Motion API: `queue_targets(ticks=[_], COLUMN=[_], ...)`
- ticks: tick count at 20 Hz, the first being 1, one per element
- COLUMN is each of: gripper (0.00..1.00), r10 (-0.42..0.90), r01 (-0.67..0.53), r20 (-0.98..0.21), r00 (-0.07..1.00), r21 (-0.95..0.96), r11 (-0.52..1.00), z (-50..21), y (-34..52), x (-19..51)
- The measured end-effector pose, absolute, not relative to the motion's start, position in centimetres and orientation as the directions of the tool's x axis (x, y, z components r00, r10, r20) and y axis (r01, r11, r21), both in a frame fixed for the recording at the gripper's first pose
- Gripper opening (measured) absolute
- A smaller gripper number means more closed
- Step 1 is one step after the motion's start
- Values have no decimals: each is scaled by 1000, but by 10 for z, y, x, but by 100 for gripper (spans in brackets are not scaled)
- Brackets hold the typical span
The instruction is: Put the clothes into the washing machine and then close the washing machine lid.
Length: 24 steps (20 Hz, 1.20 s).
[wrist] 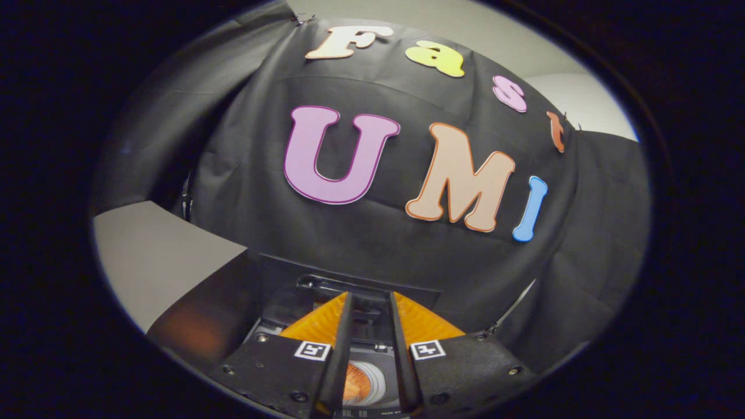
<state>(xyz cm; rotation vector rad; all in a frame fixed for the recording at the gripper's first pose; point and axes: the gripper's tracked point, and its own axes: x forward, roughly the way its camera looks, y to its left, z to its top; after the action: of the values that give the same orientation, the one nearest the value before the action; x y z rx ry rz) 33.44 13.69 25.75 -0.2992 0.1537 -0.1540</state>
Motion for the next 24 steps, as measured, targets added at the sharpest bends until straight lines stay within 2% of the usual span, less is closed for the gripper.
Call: queue_targets(ticks=[2,10,18,24], gripper=[36,97,98,98], r10=[-161,-145,-106,-108], r01=[118,100,62,79], r20=[-133,-148,-194,-258], r00=[978,978,975,960], r21=[-287,-273,-220,-121], r11=[951,957,973,990], z=[255,252,238,211], y=[140,147,161,160], x=[335,362,441,502])
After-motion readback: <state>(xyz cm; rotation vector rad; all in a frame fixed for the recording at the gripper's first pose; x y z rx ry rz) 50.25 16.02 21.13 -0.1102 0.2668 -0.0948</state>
